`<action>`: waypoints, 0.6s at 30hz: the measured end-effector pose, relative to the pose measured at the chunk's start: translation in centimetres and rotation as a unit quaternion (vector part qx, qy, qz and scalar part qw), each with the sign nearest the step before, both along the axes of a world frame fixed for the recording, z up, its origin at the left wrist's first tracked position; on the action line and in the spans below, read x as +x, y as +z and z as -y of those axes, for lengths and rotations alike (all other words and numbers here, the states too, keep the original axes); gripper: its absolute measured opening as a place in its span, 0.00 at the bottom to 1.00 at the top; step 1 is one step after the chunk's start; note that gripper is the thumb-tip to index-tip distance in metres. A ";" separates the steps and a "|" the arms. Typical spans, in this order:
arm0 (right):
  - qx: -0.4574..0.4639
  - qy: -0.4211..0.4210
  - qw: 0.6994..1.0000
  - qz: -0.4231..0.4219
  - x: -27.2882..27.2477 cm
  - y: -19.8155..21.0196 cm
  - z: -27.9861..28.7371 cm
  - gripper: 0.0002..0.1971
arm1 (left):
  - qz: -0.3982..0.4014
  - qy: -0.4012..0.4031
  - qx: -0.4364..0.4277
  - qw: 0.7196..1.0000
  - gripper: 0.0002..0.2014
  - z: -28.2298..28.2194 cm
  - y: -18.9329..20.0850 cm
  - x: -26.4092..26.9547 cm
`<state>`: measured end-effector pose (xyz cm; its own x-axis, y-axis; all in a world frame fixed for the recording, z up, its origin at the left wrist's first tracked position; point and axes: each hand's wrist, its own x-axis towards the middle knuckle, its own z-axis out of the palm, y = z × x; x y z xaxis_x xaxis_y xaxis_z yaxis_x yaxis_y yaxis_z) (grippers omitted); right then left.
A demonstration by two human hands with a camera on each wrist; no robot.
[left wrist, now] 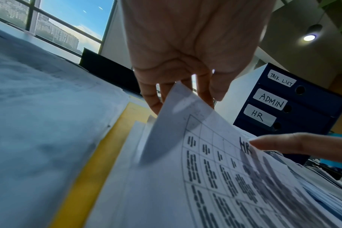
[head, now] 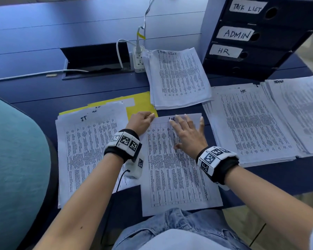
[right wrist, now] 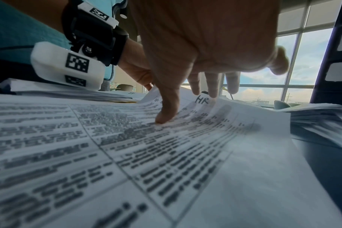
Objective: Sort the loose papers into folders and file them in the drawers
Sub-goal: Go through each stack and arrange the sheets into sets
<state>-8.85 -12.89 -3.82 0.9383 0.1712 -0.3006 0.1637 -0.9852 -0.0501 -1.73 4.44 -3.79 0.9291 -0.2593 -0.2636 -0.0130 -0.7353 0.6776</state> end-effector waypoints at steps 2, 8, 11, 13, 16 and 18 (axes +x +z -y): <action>0.011 -0.008 1.000 -0.004 0.0 -0.1 0.1 0.45 | 0.000 0.002 0.004 1.000 0.12 0.0 0.2 0.1; 0.014 -0.018 1.000 -0.003 0.5 -0.1 0.0 0.50 | 0.030 0.037 0.034 0.998 0.10 -0.5 0.7 0.0; 0.042 -0.021 0.999 -0.025 0.7 -0.4 -0.3 0.43 | 0.056 0.012 0.081 0.995 0.15 -1.1 0.6 -0.4; 0.071 -0.035 0.996 -0.049 0.9 -0.7 -0.4 0.38 | 0.057 -0.030 0.111 0.992 0.18 -1.2 0.4 -0.8; 0.078 -0.038 0.994 -0.066 1.3 -0.8 -0.5 0.34 | 0.059 -0.088 0.151 0.983 0.22 -1.3 -0.3 -1.2; 0.077 -0.034 0.994 -0.072 1.5 -0.8 -0.4 0.33 | 0.059 -0.081 0.143 0.985 0.22 -1.2 -0.6 -1.4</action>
